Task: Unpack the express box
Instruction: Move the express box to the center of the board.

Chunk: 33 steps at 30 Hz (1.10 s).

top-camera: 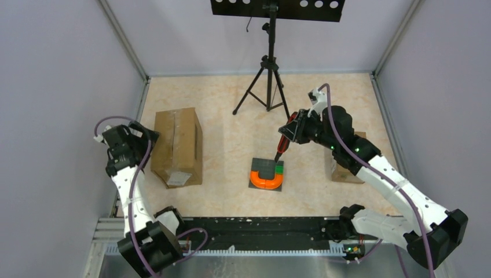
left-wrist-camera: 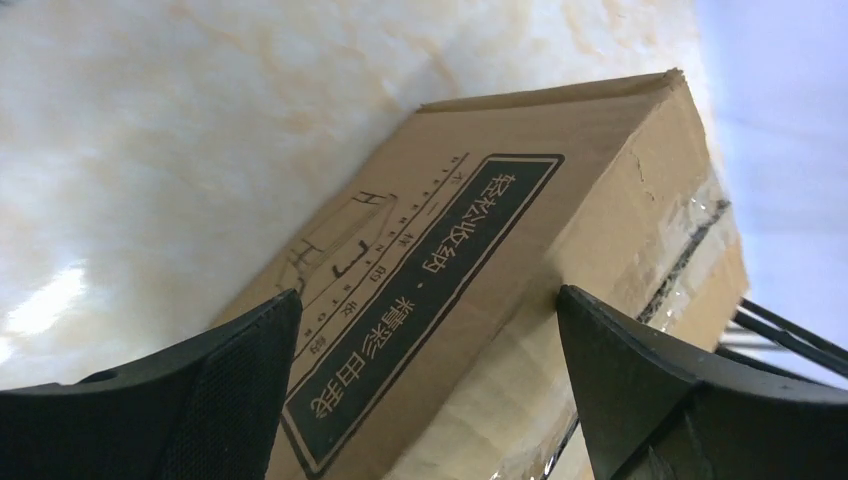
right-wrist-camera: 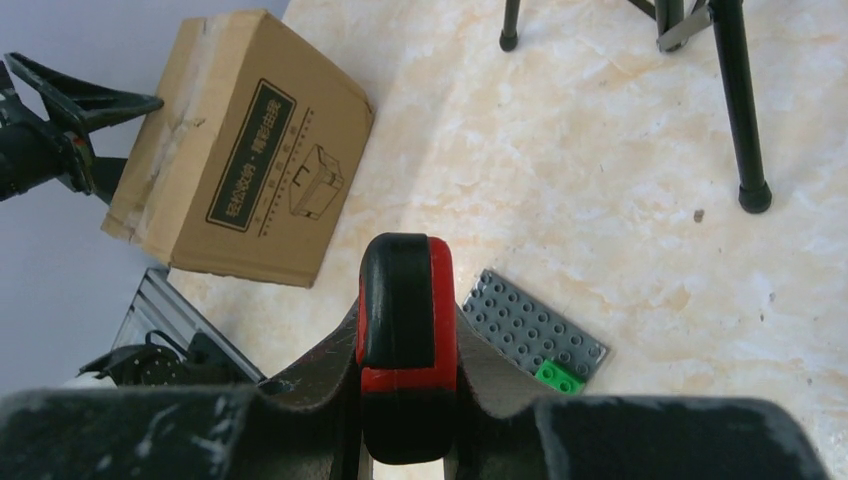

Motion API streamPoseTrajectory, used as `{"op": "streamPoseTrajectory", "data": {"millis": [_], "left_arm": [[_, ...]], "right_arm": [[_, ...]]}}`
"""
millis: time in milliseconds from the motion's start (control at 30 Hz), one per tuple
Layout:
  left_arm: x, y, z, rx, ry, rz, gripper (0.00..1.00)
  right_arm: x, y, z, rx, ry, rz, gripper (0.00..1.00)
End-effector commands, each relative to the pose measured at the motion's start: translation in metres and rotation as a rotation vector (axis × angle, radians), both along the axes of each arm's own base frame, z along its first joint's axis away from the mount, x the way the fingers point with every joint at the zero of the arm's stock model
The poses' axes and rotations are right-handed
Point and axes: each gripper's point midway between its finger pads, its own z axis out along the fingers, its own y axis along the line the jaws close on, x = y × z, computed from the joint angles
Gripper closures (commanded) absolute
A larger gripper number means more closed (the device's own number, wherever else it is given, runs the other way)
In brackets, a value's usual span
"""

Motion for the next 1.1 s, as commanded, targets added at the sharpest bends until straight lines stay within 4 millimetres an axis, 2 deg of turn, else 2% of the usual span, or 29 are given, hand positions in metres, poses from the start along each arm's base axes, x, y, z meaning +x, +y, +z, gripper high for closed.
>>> {"op": "streamPoseTrajectory", "data": {"millis": [0,133,333,433,667,800,900,1067], "left_arm": [[0.003,-0.061,-0.006,-0.297,-0.166,-0.153,0.02],[-0.011,-0.097,-0.018,-0.464,-0.162,-0.247,0.02],[-0.03,-0.136,-0.035,-0.533,-0.08,-0.348,0.02],[-0.032,-0.152,-0.031,-0.523,-0.072,-0.441,0.02],[-0.035,-0.189,0.003,-0.438,-0.066,-0.759,0.02],[-0.038,-0.204,0.013,-0.384,-0.04,-0.908,0.02],[-0.049,-0.223,0.013,-0.355,0.002,-1.025,0.02],[-0.072,-0.246,-0.007,-0.313,0.128,-1.142,0.02]], "right_arm": [[-0.008,0.003,0.015,0.029,-0.052,0.038,1.0],[-0.007,0.004,0.013,0.024,-0.055,0.04,1.0],[-0.001,0.011,0.008,0.016,-0.045,0.048,1.0],[0.005,0.017,0.004,0.0,-0.04,0.046,1.0],[0.02,0.037,-0.01,-0.072,-0.035,0.021,1.0],[0.039,0.047,-0.02,-0.106,-0.043,-0.024,1.0],[0.054,0.062,-0.026,-0.143,-0.063,-0.048,1.0],[0.079,0.09,-0.034,-0.188,-0.097,-0.064,1.0]]}}
